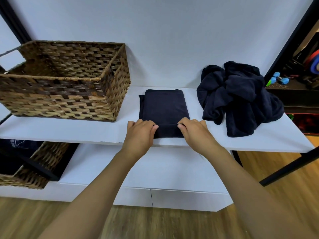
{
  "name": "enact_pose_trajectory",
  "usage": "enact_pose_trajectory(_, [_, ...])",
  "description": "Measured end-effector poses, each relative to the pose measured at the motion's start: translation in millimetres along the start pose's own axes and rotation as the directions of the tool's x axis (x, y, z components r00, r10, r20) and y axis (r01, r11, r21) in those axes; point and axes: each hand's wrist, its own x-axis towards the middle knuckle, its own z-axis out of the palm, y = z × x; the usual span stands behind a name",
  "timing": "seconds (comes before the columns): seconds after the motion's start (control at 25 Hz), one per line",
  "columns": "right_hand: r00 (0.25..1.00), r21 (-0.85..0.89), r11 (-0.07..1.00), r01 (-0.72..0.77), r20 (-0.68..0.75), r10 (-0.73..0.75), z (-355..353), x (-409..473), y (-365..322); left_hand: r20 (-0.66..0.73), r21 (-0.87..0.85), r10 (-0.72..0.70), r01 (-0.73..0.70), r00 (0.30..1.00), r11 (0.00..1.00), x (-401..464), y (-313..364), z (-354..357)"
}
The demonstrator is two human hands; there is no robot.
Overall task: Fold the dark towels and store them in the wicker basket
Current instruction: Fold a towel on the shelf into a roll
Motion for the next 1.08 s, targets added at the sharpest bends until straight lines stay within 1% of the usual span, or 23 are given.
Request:
enact_pose_trajectory(0.08, [0.998, 0.090, 0.995, -0.046, 0.040, 0.042, -2.7, 5.5, -2.1, 0.069, 0.032, -0.092, 0.090, 0.993, 0.995, 9.2, 3.9, -5.2])
enact_pose_trajectory(0.16, [1.000, 0.041, 0.999, -0.030, 0.008, 0.029, -0.2, 11.7, -0.6, 0.107, 0.030, -0.144, 0.142, 0.984, 0.989, 20.4, 8.3, -10.6])
enact_pose_trajectory(0.2, [0.999, -0.014, 1.000, -0.025, -0.027, 0.025, 3.2, 16.0, 1.8, 0.097, 0.042, -0.130, 0.127, 0.987, 0.991, 23.4, 11.7, -13.5])
enact_pose_trajectory(0.24, [0.998, -0.070, 0.997, -0.027, -0.065, 0.022, 6.0, 20.5, 4.3, 0.047, 0.082, -0.058, 0.054, 0.997, 0.995, 23.4, 16.3, -14.6])
enact_pose_trajectory(0.28, [0.994, -0.120, 0.992, -0.025, -0.105, 0.012, 9.0, 24.5, 7.1, -0.024, 0.126, 0.056, -0.053, 0.998, 0.991, 20.6, 19.8, -10.7])
enact_pose_trajectory(0.36, [0.982, -0.186, 0.982, 0.030, -0.177, -0.063, 12.9, 23.7, 13.0, -0.151, 0.106, 0.240, -0.226, 0.959, 0.968, 6.9, 16.1, 1.5])
enact_pose_trajectory(0.4, [0.976, -0.184, 0.980, 0.071, -0.189, -0.106, 13.9, 18.7, 17.4, -0.156, 0.056, 0.279, -0.274, 0.947, 0.960, 0.1, 10.6, 4.7])
enact_pose_trajectory(0.44, [0.975, -0.152, 0.982, 0.112, -0.173, -0.138, 14.1, 12.3, 22.3, -0.167, 0.022, 0.290, -0.291, 0.942, 0.957, -4.9, 2.5, 7.6])
enact_pose_trajectory(0.48, [0.981, -0.108, 0.985, 0.136, -0.124, -0.149, 13.2, 5.4, 26.4, -0.143, -0.018, 0.278, -0.283, 0.950, 0.959, -7.9, -5.3, 8.2])
enact_pose_trajectory(0.56, [0.991, -0.041, 0.991, 0.128, -0.042, -0.130, 11.3, -1.6, 31.4, -0.106, -0.062, 0.291, -0.298, 0.951, 0.953, -7.0, -17.5, 7.6])
enact_pose_trajectory(0.6, [0.993, -0.027, 0.994, 0.109, -0.050, -0.111, 10.0, -0.3, 31.7, -0.098, -0.070, 0.293, -0.301, 0.951, 0.951, -3.1, -19.8, 6.7])
enact_pose_trajectory(0.64, [0.993, -0.016, 0.995, 0.095, -0.069, -0.096, 8.2, 2.1, 30.2, -0.090, -0.059, 0.285, -0.291, 0.954, 0.955, 0.3, -20.2, 5.8])
enact_pose_trajectory(0.72, [0.995, -0.010, 0.997, 0.071, -0.071, -0.072, 5.5, 6.9, 25.9, -0.126, -0.001, 0.245, -0.247, 0.961, 0.969, 1.4, -16.2, 7.7])
enact_pose_trajectory(0.8, [0.999, -0.005, 0.999, 0.038, -0.017, -0.038, 3.1, 10.7, 20.6, -0.182, 0.031, 0.188, -0.185, 0.965, 0.982, 1.4, -9.5, 6.9])
enact_pose_trajectory(0.84, [1.000, -0.001, 1.000, -0.003, 0.022, 0.003, 1.4, 13.1, 18.4, -0.175, 0.044, 0.142, -0.136, 0.974, 0.990, 2.5, -6.0, 5.8])
enact_pose_trajectory(0.92, [0.991, -0.020, 0.996, -0.091, 0.098, 0.092, -2.9, 21.2, 13.2, -0.086, 0.117, 0.036, -0.025, 0.996, 0.993, 10.4, 0.9, 1.4])
enact_pose_trajectory(1.0, [0.980, -0.077, 0.987, -0.140, 0.132, 0.149, -7.3, 31.5, 6.4, -0.005, 0.190, -0.052, 0.052, 0.999, 0.980, 19.8, 5.0, -1.9])
enact_pose_trajectory(1.04, [0.980, -0.096, 0.983, -0.154, 0.115, 0.165, -7.0, 36.4, 4.0, 0.020, 0.202, -0.089, 0.083, 0.996, 0.976, 24.2, 5.4, -4.2])
enact_pose_trajectory(1.08, [0.983, -0.101, 0.982, -0.162, 0.067, 0.169, -5.1, 39.5, 2.5, -0.001, 0.168, -0.102, 0.100, 0.995, 0.981, 27.4, 7.5, -5.2])
